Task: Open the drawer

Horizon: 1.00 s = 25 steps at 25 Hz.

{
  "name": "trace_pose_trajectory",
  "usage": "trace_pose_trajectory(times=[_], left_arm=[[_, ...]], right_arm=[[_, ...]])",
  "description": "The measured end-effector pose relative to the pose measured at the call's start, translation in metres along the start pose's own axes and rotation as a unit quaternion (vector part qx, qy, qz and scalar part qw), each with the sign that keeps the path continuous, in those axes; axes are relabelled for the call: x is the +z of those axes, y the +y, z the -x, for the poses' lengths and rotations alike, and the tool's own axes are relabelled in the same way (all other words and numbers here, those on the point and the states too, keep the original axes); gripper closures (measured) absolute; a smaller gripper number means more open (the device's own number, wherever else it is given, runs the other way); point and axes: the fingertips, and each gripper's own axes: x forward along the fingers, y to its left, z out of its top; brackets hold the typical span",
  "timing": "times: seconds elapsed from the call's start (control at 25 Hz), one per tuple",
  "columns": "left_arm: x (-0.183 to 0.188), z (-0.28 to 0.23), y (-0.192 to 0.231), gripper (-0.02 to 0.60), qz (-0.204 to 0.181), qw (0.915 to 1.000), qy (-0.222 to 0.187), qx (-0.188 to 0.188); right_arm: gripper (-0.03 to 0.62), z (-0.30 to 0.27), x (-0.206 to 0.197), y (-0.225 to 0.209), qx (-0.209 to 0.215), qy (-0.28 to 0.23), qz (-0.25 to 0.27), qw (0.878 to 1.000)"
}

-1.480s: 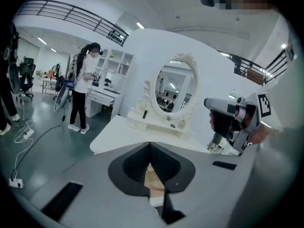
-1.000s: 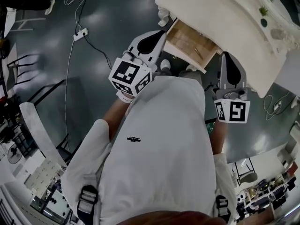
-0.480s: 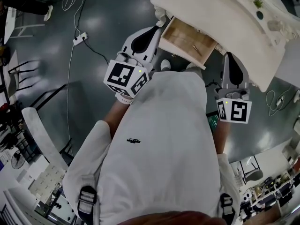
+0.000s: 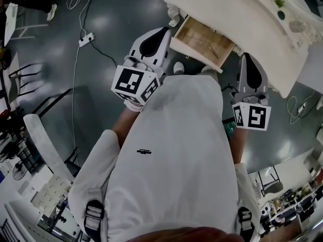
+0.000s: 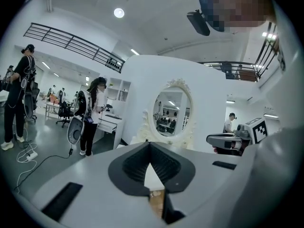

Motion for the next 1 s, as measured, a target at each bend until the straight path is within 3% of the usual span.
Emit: trace_pose_trajectory(times=[1.0], left_arm=[[-0.005,-0.005,-0.010,0.573,0.006,0.9997,0.001,-0.023]], right_arm=[[0.583,0.005,-0.001,0.005,-0.001,0.004,0.003,1.000]])
